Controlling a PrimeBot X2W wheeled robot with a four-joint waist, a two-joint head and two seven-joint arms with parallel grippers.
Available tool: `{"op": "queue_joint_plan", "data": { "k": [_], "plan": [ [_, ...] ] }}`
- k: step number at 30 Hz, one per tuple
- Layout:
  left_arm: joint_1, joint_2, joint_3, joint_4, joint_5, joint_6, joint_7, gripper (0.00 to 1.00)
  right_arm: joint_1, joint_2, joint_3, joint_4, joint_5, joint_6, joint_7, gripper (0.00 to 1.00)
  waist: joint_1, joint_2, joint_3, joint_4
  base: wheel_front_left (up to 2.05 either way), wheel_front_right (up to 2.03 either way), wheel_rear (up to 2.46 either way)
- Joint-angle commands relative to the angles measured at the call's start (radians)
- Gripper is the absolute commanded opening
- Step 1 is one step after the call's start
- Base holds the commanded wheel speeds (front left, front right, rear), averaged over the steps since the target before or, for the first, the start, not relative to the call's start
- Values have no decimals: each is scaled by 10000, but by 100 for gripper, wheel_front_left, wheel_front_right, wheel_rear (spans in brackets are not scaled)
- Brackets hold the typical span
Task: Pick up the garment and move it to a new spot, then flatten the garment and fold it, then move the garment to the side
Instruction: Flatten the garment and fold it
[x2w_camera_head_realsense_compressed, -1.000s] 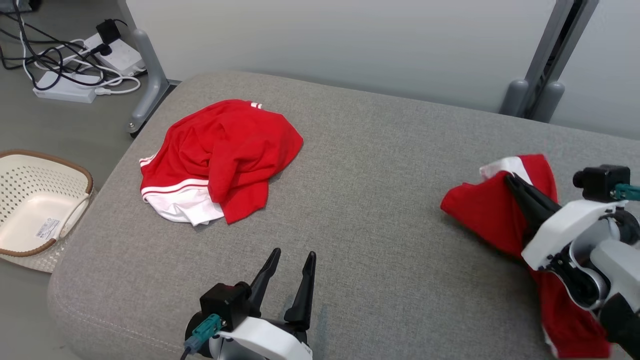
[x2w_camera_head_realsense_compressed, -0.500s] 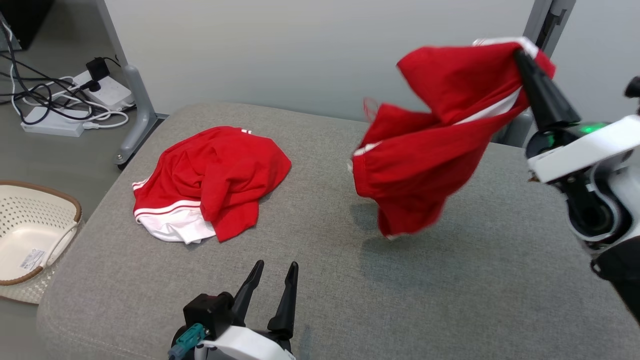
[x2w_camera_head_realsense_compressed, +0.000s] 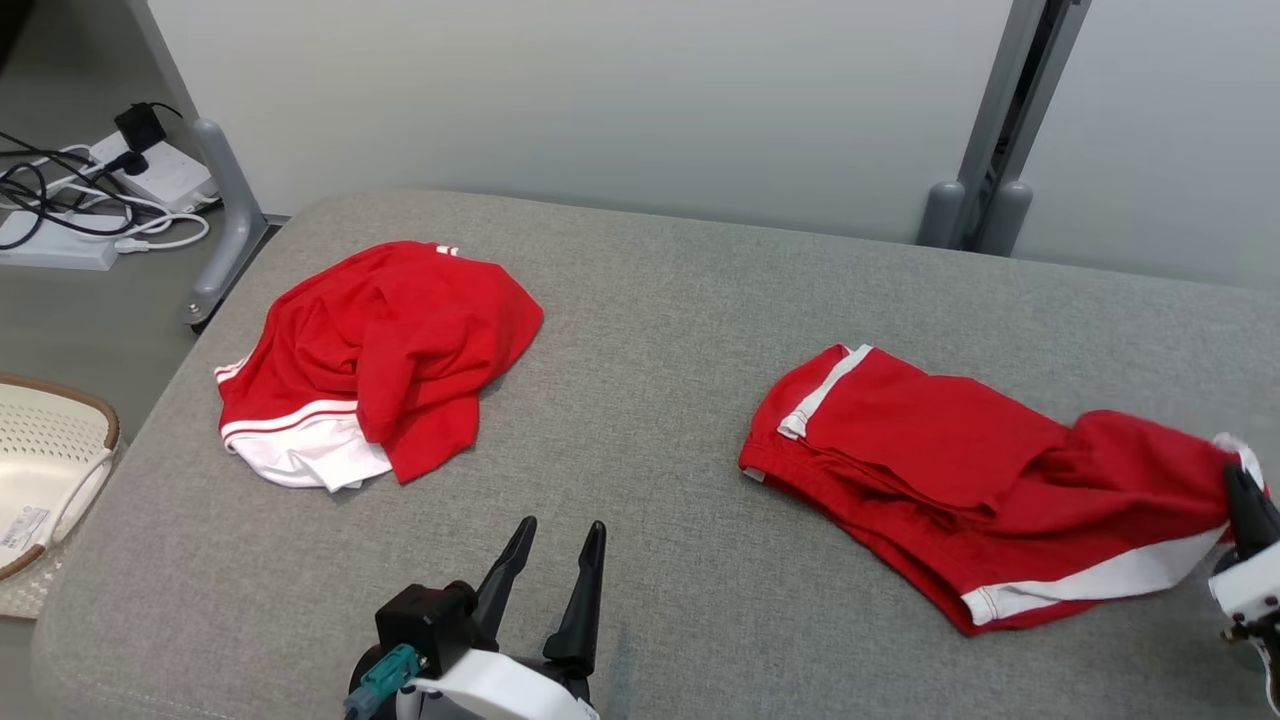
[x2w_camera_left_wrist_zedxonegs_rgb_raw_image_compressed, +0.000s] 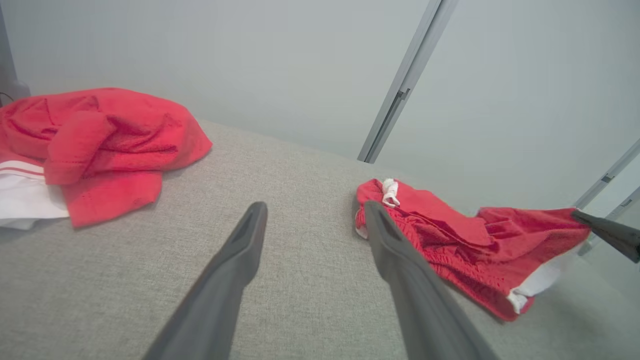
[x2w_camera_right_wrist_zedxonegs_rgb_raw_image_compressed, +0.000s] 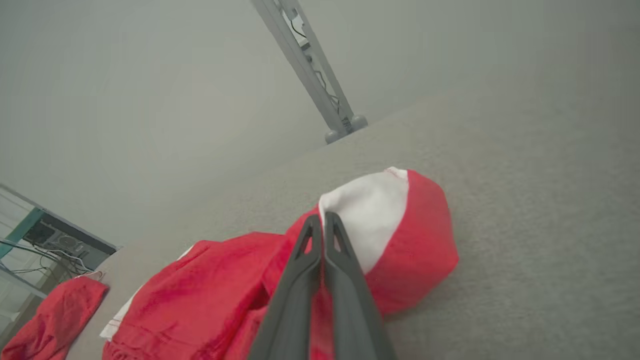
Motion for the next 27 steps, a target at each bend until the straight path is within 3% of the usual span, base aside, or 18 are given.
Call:
{"op": "queue_joint_plan", "data": {
  "k": [1,3,4,5,6,10,15,20,27],
  "plan": [
    [-144,48,41,-32,67,59,-36,100,96,3,23,140,53,4,8,0,0,0,75,-89,0,0,0],
    [-174,46,26,-54,87,98,-36,100,229,43,47,691,241,3,17,0,0,0,130,-195,0,0,0],
    [-190,46,-8,-52,79,113,-36,100,266,35,30,1047,300,3,19,6,0,0,141,-244,0,0,0],
    [-206,44,-27,-55,68,125,-36,100,224,42,22,1409,323,3,17,89,0,0,153,-303,0,0,0],
    [-216,44,-56,-50,55,115,-36,100,148,86,63,1672,302,3,16,100,0,0,152,-350,0,0,0],
    [-262,51,-50,-32,-19,158,-36,100,-354,40,-80,2125,-46,4,7,100,0,0,61,-604,0,0,0],
    [-180,48,56,17,-92,83,-36,100,-604,-135,-586,1421,-1294,3,3,100,0,0,-165,-965,0,0,0],
    [-148,48,303,-107,-112,52,-36,100,-163,-53,-1709,-665,-3438,3,3,100,0,0,-356,-1354,0,0,0],
    [12,48,728,-257,-33,-25,-36,100,1721,847,-2939,-4186,-6696,3,2,100,0,0,-559,-1791,0,0,0]
  ]
}}
